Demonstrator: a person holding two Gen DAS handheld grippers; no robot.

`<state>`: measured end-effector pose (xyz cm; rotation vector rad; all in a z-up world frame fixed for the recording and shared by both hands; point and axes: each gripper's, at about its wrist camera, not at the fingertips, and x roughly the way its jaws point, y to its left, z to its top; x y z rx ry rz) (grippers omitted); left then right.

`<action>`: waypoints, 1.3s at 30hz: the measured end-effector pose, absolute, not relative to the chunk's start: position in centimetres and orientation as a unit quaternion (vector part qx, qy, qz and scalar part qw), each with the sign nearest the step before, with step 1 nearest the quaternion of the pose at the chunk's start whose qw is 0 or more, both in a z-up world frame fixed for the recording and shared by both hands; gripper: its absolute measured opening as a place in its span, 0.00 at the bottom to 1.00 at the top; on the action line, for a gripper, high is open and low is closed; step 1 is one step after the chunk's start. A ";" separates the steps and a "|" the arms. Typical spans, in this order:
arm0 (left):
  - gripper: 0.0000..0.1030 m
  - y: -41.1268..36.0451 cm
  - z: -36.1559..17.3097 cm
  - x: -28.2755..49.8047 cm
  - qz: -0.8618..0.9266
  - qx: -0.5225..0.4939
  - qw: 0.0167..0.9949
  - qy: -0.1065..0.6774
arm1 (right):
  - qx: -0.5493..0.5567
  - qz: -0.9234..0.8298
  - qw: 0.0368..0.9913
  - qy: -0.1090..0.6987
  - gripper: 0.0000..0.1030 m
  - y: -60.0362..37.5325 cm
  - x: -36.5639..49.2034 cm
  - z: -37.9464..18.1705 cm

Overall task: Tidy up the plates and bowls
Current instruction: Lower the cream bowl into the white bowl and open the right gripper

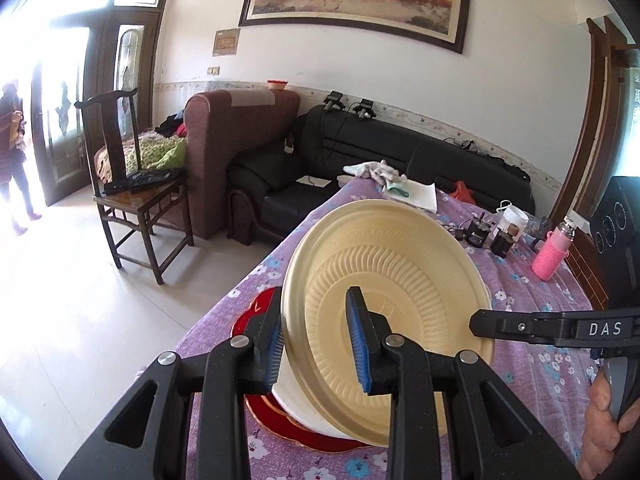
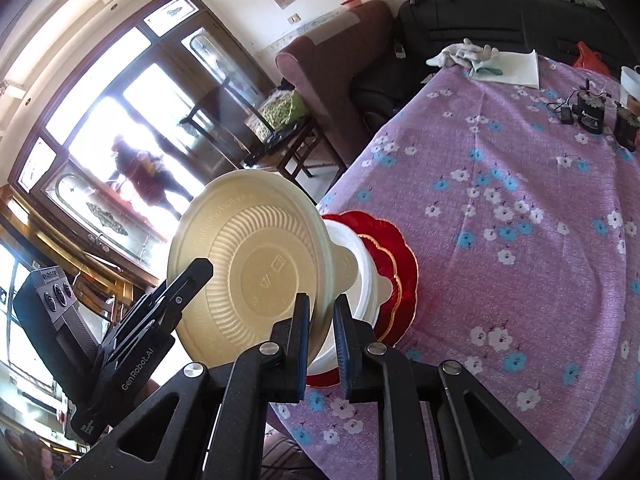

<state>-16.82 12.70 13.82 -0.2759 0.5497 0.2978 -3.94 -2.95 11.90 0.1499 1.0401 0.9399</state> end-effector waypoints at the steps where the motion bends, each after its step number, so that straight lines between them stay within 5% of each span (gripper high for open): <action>1: 0.26 12.9 13.6 -16.8 0.146 -0.138 0.941 0.273 | 0.067 0.431 0.760 0.482 0.14 -2.7 -3.9 11.6; 39: 0.26 15.0 10.4 -15.2 0.155 -0.166 0.923 0.312 | 0.063 0.416 0.740 0.524 0.15 -0.9 -2.4 8.3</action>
